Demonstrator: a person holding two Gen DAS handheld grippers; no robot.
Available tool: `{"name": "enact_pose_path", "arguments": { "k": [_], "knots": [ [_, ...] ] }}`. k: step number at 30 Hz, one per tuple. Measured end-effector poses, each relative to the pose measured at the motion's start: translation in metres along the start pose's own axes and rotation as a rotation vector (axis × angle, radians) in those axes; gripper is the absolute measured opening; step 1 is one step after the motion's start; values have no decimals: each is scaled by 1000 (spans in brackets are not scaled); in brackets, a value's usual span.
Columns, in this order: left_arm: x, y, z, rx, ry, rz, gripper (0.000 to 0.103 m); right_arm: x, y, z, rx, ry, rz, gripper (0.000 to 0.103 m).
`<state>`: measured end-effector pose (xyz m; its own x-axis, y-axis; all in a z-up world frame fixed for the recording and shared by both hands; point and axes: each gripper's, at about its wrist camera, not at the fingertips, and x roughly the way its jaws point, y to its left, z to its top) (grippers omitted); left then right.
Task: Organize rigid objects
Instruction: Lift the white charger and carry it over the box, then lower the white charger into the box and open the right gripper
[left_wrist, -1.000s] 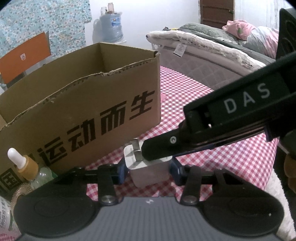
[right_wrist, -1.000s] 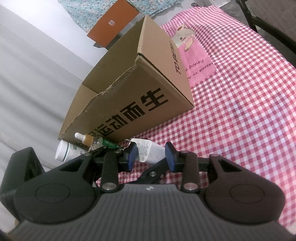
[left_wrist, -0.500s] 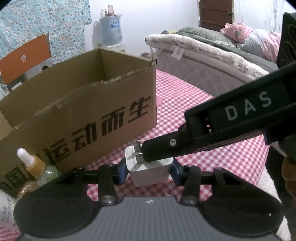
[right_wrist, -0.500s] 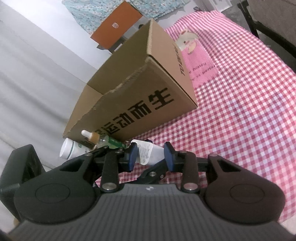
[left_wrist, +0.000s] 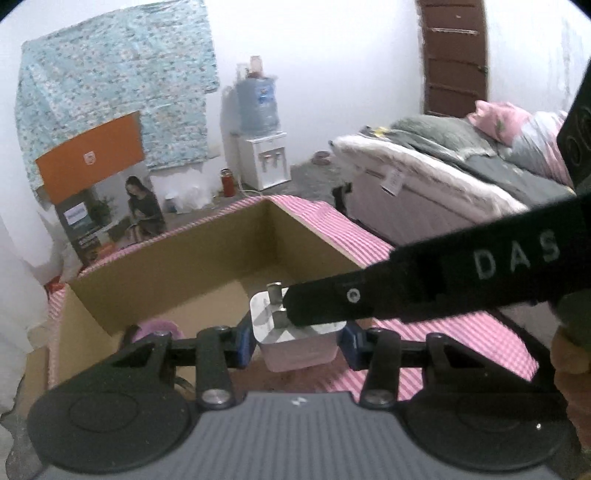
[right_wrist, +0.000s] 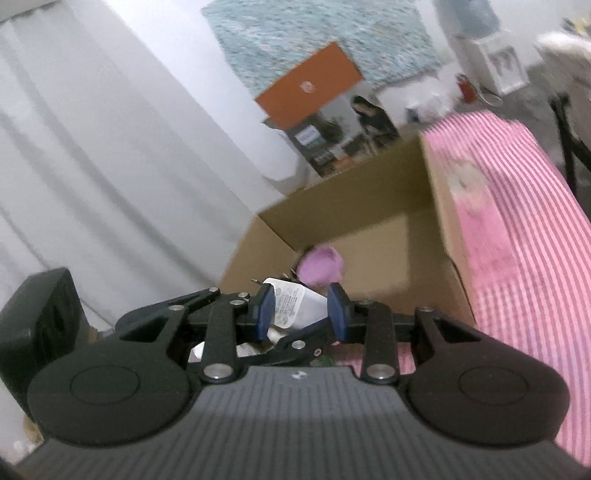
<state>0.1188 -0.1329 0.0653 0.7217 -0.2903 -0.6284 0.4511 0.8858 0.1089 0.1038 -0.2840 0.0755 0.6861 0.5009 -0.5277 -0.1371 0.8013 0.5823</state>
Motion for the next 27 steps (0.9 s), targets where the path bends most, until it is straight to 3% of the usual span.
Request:
{"name": "enact_pose_path", "arguments": {
  "k": [6, 13, 22, 27],
  "knots": [
    [26, 49, 47, -75, 73, -5, 46, 44, 16, 67, -49, 81, 23, 31],
    [90, 101, 67, -190, 211, -26, 46, 121, 4, 123, -30, 200, -13, 31],
    [170, 144, 61, -303, 384, -27, 46, 216, -40, 138, 23, 358, -65, 31],
    [194, 153, 51, -347, 436, -23, 46, 243, -55, 136, 31, 412, -82, 31]
  ]
}}
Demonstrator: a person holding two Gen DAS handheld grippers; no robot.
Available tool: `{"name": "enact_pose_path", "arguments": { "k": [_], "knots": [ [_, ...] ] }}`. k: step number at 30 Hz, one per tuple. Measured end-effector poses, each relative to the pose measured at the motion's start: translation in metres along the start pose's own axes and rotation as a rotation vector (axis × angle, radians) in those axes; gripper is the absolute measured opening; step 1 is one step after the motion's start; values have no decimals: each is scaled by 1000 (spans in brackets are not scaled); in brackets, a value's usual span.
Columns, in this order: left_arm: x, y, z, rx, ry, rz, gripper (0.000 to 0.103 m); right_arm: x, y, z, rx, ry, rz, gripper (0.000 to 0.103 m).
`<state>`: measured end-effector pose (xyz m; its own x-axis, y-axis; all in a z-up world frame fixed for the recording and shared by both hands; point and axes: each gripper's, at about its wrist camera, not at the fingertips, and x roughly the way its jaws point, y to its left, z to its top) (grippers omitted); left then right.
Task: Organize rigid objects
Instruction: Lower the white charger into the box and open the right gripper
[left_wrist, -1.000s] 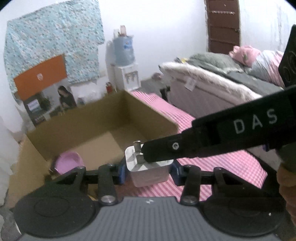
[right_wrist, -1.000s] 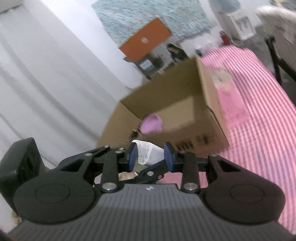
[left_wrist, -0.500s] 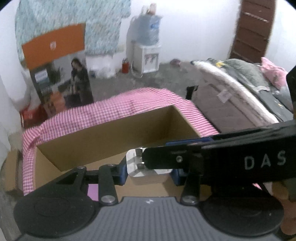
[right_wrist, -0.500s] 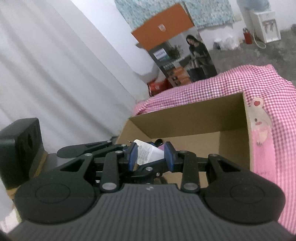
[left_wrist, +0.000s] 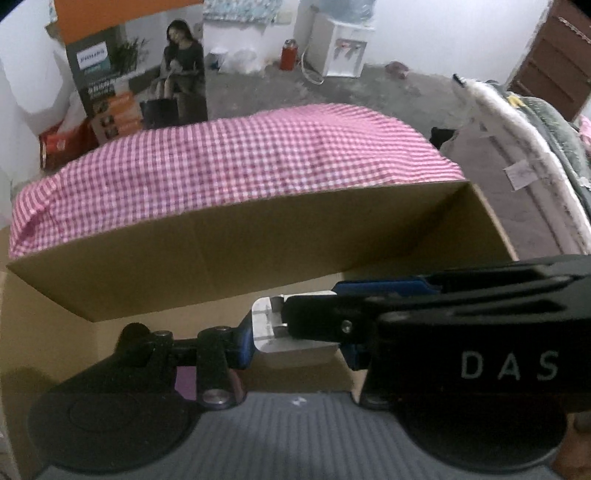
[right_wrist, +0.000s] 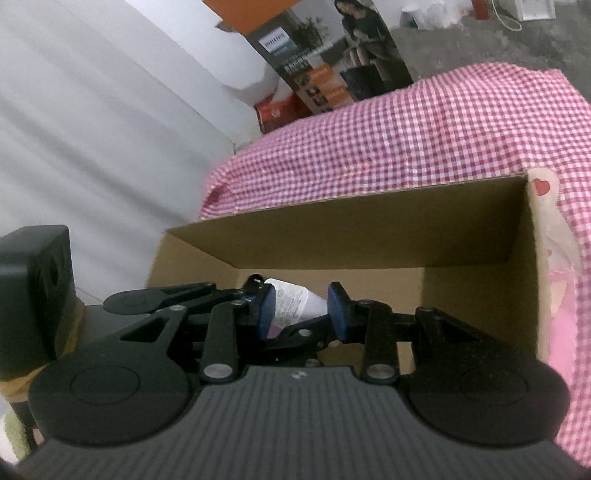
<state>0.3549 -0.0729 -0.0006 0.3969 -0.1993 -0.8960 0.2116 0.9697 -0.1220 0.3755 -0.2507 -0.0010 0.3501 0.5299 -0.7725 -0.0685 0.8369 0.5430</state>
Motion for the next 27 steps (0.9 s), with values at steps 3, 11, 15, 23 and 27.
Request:
{"name": "enact_pose_path", "arguments": {
  "k": [3, 11, 15, 23, 27],
  "knots": [
    [11, 1, 1, -14, 19, 1, 46, 5, -9, -1, 6, 20, -3, 31],
    [21, 0, -5, -28, 28, -13, 51, 19, -19, -2, -1, 32, -20, 33],
    [14, -1, -4, -42, 11, -31, 62, 14, -13, -5, -26, 6, -17, 33],
    [-35, -8, -10, -8, -100, -44, 83, -45, 16, -20, -97, -187, 8, 42],
    [-69, -14, -18, 16, -171, -46, 85, -99, 37, -45, -153, -328, 23, 52]
  ]
}}
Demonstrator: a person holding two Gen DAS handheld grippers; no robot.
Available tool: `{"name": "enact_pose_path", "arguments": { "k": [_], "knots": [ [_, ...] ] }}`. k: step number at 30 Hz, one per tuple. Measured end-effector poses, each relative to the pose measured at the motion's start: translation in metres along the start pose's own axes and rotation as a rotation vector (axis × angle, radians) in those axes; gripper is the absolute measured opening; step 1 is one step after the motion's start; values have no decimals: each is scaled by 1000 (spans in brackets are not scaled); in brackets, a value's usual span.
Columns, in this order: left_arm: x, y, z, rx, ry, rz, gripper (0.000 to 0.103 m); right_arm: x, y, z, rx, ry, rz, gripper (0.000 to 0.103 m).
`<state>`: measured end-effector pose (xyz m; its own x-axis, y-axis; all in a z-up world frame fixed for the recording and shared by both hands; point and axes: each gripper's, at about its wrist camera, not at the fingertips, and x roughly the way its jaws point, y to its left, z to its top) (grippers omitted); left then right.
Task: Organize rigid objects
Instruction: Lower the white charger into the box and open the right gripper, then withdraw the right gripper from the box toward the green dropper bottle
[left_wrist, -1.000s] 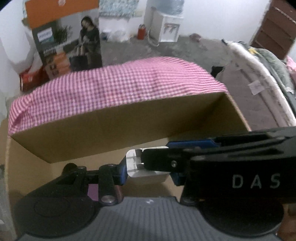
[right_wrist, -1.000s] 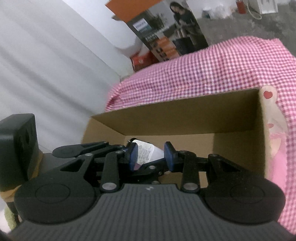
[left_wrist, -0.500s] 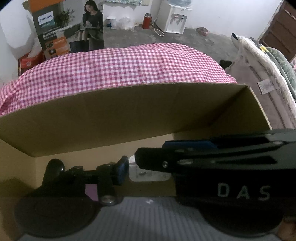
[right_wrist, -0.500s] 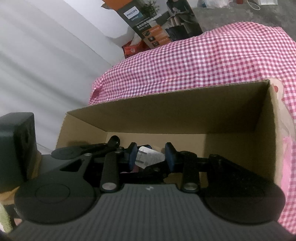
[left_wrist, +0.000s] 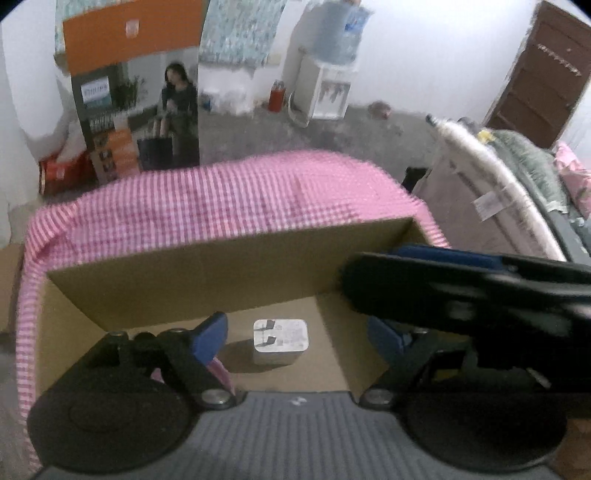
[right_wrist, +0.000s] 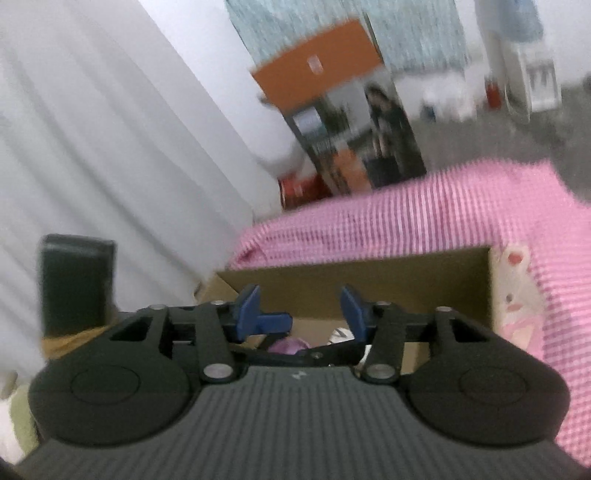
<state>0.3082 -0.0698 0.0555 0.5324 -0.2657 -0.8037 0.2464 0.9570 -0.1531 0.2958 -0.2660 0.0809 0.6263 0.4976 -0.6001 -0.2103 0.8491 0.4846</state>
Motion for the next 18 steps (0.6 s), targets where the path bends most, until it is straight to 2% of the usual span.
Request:
{"name": "enact_pose_path", "arguments": {
  "k": [3, 10, 11, 16, 18],
  "knots": [
    [-29, -7, -3, 38, -67, 9, 87, -46, 14, -9, -22, -97, 7, 57],
    [-101, -19, -23, 121, -186, 14, 89, -146, 35, -52, -35, -278, 27, 83],
    [-111, -19, -27, 131, -203, 14, 90, -158, 37, -59, -38, -298, 26, 83],
    [-154, -19, -65, 164, -238, -6, 94, -206, 50, -98, -80, -367, -24, 102],
    [-165, -17, -84, 153, -233, -30, 99, -215, 57, -112, -119, -356, -68, 102]
  ]
}}
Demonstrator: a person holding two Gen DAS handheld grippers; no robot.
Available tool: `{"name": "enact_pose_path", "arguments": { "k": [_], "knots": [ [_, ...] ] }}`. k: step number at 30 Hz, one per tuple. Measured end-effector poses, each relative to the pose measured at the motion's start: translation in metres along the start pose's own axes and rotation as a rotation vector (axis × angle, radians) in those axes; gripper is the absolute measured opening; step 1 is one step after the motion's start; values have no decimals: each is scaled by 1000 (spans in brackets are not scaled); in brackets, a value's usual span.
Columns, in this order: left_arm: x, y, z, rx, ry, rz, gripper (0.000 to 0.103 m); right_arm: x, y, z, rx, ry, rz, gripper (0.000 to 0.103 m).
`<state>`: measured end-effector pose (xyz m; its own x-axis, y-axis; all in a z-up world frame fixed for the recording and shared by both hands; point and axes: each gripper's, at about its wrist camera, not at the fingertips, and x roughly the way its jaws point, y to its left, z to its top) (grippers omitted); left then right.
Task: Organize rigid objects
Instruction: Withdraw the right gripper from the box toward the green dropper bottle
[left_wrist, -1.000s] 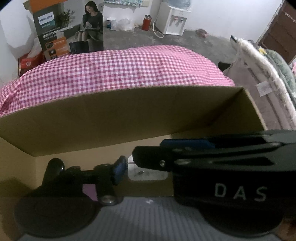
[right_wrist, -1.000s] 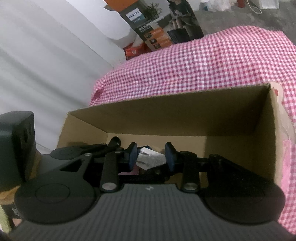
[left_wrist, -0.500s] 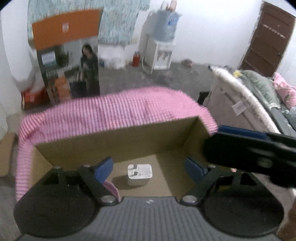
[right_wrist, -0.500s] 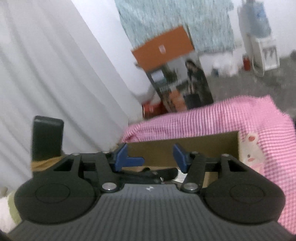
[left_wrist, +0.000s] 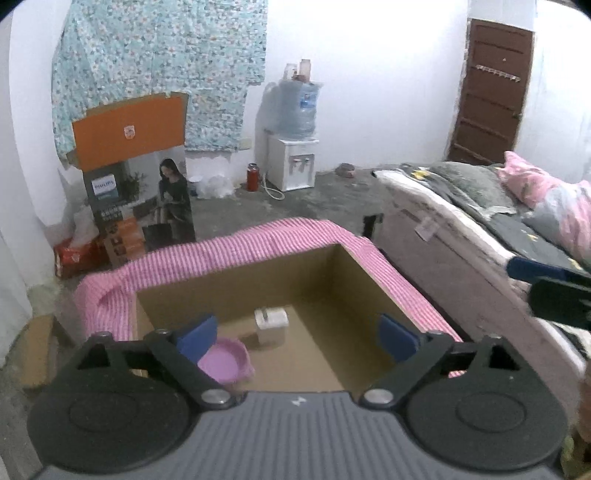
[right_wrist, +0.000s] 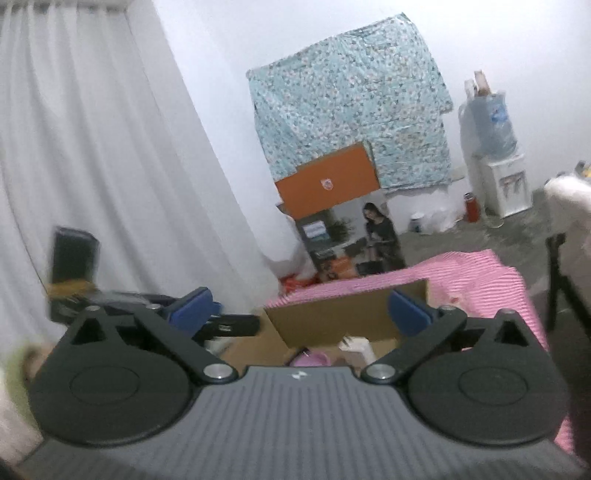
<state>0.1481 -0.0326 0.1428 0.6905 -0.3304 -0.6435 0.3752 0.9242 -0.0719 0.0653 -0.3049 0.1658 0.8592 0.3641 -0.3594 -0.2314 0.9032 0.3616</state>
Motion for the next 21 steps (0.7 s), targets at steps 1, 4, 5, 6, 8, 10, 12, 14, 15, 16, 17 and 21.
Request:
{"name": "enact_pose_path", "arguments": {
  "k": [1, 4, 5, 6, 8, 10, 12, 14, 15, 16, 17, 21],
  "knots": [
    [-6, -1, -9, -13, -1, -5, 102, -6, 4, -6, -24, 11, -22, 102],
    [-23, -1, -41, -49, 2, -34, 103, -13, 15, -19, -89, 70, -77, 102],
    [-26, 0, -50, -59, 8, -36, 103, -11, 19, -23, -108, 88, -101, 102],
    [-29, -1, -61, -70, 12, -38, 103, -10, 23, -25, -131, 105, -126, 102],
    [-34, -1, -79, -94, 6, -46, 103, -6, 32, -29, -189, 144, -185, 102],
    [-37, 2, -93, -113, 1, -60, 103, 4, 44, -30, -251, 173, -268, 102],
    [-42, 5, -105, -135, -7, -73, 103, 9, 55, -30, -318, 161, -341, 102],
    [-45, 9, -115, -154, -21, -84, 103, 8, 62, -33, -369, 135, -377, 102],
    [-46, 11, -119, -158, -27, -88, 103, 9, 63, -33, -375, 130, -377, 102],
    [-48, 11, -123, -160, -35, -91, 103, 8, 63, -34, -374, 133, -365, 102],
    [-48, 13, -127, -159, -43, -96, 103, 8, 61, -36, -367, 142, -345, 102],
    [-44, 15, -141, -135, -68, -93, 103, 6, 56, -48, -316, 146, -237, 102]
  ]
}}
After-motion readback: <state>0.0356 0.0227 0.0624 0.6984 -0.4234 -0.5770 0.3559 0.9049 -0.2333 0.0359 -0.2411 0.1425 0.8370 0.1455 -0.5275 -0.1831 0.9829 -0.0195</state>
